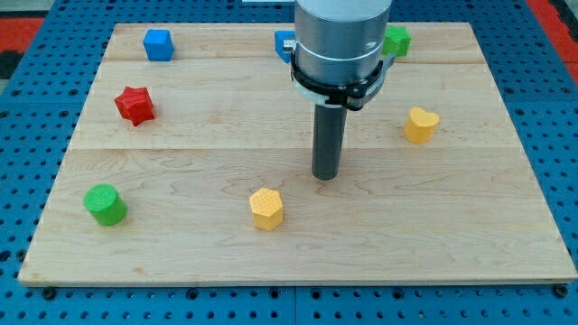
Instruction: Keep the red circle above the yellow hexagon
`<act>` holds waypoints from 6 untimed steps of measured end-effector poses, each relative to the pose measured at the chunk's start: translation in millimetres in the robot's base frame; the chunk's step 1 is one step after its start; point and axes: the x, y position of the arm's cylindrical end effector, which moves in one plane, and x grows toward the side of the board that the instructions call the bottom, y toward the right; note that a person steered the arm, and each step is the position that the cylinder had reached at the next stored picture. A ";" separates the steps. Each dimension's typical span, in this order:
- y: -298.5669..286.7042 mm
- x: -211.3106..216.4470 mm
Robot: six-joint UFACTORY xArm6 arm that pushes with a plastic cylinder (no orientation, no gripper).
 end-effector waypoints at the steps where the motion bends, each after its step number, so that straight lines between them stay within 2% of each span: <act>1: 27.2 -7.6; 2: 52.7 -20.3; 3: 44.5 -37.2; 4: -18.0 -48.7; 5: -29.6 -49.1; 6: -13.2 -47.7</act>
